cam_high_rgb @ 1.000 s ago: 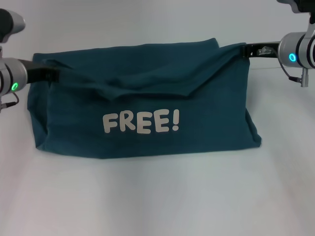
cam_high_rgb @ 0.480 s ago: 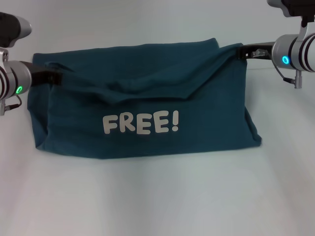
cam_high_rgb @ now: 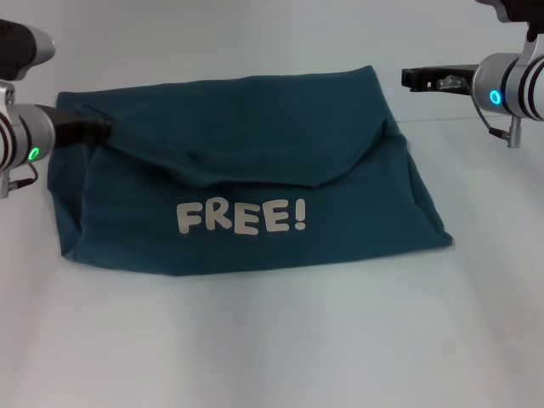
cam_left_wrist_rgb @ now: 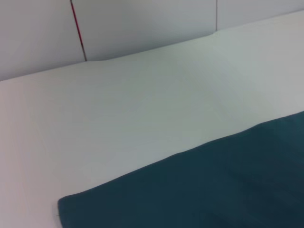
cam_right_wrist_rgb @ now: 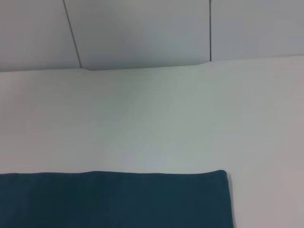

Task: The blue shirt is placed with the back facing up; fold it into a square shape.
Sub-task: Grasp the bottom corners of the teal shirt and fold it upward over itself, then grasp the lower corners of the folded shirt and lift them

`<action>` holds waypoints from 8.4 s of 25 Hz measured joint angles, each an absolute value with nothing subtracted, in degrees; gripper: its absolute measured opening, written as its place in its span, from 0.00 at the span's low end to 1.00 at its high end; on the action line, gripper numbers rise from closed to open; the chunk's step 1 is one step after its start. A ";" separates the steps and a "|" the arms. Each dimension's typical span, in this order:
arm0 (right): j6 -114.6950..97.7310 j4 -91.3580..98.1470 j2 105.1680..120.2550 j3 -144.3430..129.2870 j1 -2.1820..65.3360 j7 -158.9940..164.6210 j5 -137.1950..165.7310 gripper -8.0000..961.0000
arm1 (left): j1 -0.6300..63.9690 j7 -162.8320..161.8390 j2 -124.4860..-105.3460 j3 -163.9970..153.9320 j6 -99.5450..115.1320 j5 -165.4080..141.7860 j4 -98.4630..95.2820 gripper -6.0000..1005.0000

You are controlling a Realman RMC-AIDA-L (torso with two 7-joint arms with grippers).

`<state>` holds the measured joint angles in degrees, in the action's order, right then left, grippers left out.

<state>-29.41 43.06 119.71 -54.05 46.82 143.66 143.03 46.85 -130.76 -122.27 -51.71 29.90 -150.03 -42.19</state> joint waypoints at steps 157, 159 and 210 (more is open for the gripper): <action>-69.68 59.25 119.76 -55.04 36.39 151.83 156.13 0.92 | 43.37 -147.06 -118.47 -43.51 77.57 -158.29 -49.39 0.07; -69.14 58.82 119.80 -55.20 36.38 152.07 156.11 0.92 | 43.38 -147.05 -118.49 -43.51 77.53 -158.30 -49.39 0.07; -62.98 49.20 119.67 -56.42 40.40 152.67 156.40 0.44 | 43.33 -146.20 -118.65 -43.50 76.81 -157.98 -48.95 0.07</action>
<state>-62.98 49.20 119.67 -56.42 40.40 152.67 156.40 43.33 -146.20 -118.65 -43.50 76.81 -157.98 -48.95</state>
